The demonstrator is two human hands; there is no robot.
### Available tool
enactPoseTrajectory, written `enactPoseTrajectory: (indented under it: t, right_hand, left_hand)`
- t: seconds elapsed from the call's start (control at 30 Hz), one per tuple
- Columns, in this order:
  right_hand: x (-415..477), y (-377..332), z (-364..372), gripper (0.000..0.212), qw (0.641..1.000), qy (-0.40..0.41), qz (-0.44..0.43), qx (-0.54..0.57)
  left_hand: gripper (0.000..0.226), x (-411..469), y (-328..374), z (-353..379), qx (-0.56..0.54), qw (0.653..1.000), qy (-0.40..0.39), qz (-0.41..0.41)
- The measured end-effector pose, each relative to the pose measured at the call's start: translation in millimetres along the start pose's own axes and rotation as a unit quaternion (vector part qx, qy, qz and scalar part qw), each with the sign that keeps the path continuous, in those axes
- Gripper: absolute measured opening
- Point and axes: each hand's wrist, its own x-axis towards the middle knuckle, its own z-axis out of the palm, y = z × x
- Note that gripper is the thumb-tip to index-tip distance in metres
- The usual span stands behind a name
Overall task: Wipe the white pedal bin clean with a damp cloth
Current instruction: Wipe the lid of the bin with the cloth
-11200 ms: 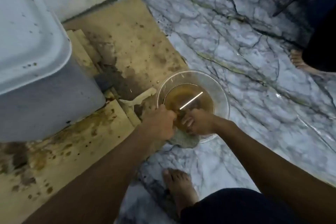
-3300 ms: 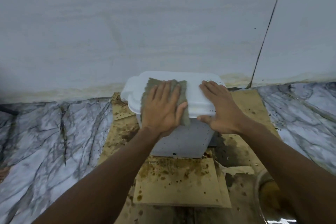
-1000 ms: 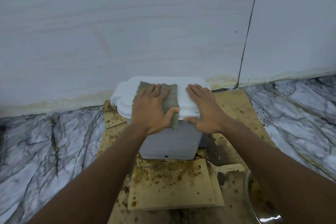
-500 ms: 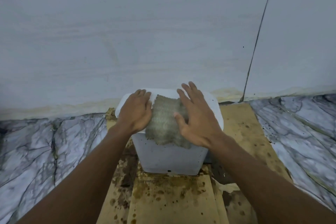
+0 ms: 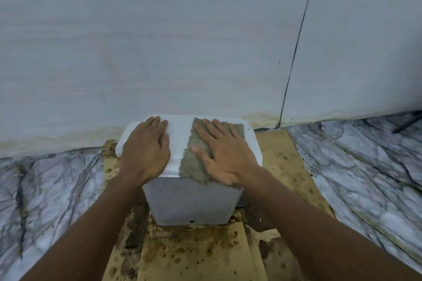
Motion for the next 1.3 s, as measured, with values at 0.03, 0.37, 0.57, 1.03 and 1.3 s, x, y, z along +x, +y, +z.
enactPoseTrajectory:
  t: [0.03,0.37,0.57,1.03,1.3]
  right_hand:
    - [0,7,-4,0.066,1.000,-0.010,0.003,0.007]
    - [-4,30,-18,0.066,0.998,-0.048,0.026,0.018]
    - [21,7,-14,0.062,0.997,-0.061,-0.036,0.016]
    - [-28,5,2,0.067,0.997,0.021,0.071,-0.020]
    - [14,22,-11,0.063,0.999,-0.030,0.009,0.014]
  left_hand:
    - [0.048,-1,0,0,0.003,1.000,0.002,0.002]
    - [0.073,-10,-4,1,0.027,1.000,-0.012,-0.004]
    - [0.076,-8,-10,6,0.031,1.000,-0.001,-0.005]
    - [0.070,-12,-2,7,0.042,0.999,0.028,-0.016]
    - [0.068,-8,-1,8,0.048,0.999,0.019,-0.013]
